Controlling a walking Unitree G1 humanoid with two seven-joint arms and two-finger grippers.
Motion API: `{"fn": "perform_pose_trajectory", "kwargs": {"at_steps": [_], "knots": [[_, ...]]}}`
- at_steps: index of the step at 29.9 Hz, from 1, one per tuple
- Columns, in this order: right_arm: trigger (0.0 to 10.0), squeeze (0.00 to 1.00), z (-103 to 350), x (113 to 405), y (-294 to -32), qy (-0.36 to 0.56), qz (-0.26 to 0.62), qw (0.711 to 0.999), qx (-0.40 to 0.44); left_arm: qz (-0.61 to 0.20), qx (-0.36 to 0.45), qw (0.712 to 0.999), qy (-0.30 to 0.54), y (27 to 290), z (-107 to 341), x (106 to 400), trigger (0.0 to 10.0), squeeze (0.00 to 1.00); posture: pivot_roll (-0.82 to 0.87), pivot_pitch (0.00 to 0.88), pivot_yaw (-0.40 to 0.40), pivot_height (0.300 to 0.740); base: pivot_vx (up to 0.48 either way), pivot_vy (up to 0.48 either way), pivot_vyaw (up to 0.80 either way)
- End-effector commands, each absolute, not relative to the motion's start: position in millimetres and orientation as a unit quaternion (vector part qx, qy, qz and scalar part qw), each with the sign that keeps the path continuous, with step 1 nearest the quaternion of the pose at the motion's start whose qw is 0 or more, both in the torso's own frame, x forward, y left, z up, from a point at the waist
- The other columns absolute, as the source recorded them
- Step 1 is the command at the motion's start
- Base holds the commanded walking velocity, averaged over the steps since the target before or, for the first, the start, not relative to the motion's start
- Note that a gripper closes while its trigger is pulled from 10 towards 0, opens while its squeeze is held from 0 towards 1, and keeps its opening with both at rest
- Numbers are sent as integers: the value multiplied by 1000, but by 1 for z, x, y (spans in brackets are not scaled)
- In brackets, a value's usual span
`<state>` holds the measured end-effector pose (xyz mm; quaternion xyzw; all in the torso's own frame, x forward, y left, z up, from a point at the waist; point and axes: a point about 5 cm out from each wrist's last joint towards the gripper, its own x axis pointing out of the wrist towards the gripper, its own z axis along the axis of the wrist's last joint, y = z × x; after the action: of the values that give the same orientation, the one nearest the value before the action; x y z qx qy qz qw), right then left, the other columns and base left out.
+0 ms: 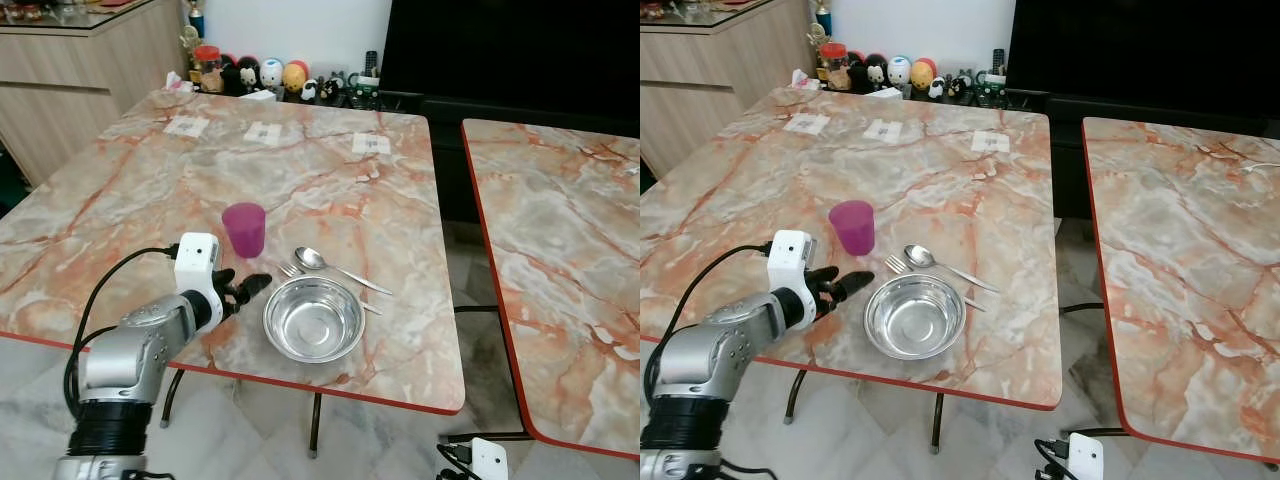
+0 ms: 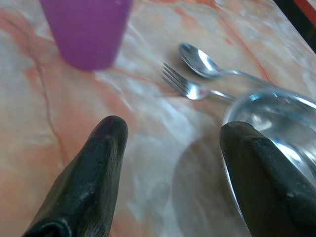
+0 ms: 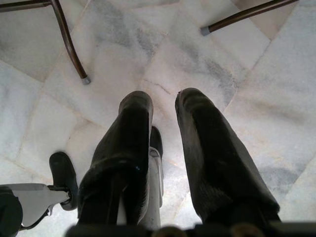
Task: Setting the table
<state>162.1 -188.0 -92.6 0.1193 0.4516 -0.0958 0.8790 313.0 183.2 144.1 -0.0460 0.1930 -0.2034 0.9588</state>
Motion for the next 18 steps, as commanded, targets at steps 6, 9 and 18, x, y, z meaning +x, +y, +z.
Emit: {"fn": "perform_pose_trajectory", "kwargs": {"at_steps": [6, 9, 18], "knots": [[10000, 0, -92, 162, -191, 451, -101, 879, 119, -272, -30, 943, 190, 168, 149, 302, 10000, 0, 153, 8, -55, 740, 0, 0, 0], [10000, 0, -92, 162, -191, 451, -101, 879, 119, -285, -28, 939, 190, 164, 148, 300, 10000, 0, 149, 9, -52, 740, 0, 0, 0], [10000, 0, -93, 161, -191, 451, -103, 878, 121, -262, -2, 941, 212, 160, 139, 309, 10000, 0, 143, 11, -47, 740, 0, 0, 0]]}}
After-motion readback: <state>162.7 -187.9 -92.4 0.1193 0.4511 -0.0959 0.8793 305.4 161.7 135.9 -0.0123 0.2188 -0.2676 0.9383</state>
